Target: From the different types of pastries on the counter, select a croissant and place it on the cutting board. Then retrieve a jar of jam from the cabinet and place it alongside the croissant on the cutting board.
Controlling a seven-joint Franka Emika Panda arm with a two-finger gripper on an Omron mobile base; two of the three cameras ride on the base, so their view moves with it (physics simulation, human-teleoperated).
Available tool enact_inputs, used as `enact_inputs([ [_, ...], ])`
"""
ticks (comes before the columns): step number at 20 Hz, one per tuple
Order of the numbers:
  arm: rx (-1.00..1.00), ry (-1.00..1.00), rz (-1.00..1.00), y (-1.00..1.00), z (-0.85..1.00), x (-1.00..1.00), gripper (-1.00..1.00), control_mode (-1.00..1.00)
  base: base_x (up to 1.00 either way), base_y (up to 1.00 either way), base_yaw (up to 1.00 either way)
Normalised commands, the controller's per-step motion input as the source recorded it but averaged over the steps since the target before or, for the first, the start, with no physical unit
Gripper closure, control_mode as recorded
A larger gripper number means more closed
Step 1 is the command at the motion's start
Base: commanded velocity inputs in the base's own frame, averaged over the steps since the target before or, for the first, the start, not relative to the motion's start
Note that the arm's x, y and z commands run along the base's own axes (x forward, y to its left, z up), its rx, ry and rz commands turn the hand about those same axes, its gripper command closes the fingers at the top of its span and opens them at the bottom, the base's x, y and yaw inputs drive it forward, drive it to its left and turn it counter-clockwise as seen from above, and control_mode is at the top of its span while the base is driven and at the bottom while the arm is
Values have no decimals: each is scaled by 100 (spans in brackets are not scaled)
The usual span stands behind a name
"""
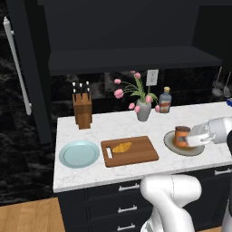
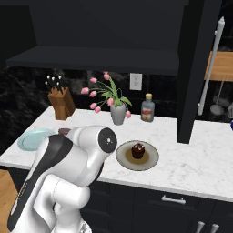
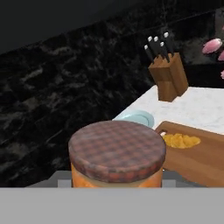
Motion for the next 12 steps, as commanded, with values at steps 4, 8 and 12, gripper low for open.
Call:
enact_inputs([
  [4, 0, -21, 11, 18, -54, 31, 100, -100, 0, 0, 0],
  [8, 0, -17, 8, 14, -33, 24, 100, -100, 0, 0, 0],
  [12, 1, -5, 1, 16, -2, 0, 100, -100, 0, 0, 0],
])
